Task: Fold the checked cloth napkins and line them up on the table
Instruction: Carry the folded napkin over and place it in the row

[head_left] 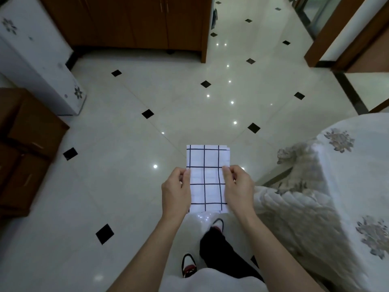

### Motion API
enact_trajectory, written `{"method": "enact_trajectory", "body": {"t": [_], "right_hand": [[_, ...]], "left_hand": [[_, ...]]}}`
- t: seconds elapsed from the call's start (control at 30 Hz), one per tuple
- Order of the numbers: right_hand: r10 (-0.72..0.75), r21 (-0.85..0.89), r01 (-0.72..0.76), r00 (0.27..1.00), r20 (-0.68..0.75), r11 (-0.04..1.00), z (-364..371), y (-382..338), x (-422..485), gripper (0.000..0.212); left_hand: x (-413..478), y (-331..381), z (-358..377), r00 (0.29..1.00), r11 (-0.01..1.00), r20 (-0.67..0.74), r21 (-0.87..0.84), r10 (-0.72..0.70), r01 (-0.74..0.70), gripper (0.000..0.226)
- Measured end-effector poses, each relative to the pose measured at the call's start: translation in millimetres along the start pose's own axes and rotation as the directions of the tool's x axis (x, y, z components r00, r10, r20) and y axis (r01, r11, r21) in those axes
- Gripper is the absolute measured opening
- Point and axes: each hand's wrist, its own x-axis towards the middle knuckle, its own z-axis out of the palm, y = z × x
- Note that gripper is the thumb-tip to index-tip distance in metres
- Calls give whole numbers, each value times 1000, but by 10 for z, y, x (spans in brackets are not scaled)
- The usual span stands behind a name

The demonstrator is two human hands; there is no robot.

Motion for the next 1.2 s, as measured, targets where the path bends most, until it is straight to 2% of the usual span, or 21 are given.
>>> {"method": "enact_trajectory", "body": {"t": [0.1, 0.37, 0.7, 1.03, 1.2], "right_hand": [[30, -25, -30, 1000, -6, 999, 137, -32, 387, 34], [72, 88, -71, 997, -12, 994, 377, -44, 1982, 33], [148, 250, -115, 982, -119, 961, -46, -229, 3870, 37], [280, 293, -194, 915, -289, 936, -387, -23, 5182, 40], [336, 287, -236, 864, -375, 928, -597, 134, 6023, 38]], "left_hand": [[432, 47, 124, 1000, 1000, 10, 15, -11, 11, 23], [1847, 473, 849, 999, 997, 54, 74, 5, -9, 24], [3382, 1475, 2029, 978, 986, 191, 125, 84, -109, 27], [4465, 2099, 3195, 908, 969, 389, 121, 153, -216, 31], [5141, 2462, 3967, 828, 952, 522, 89, 205, -292, 33]]}}
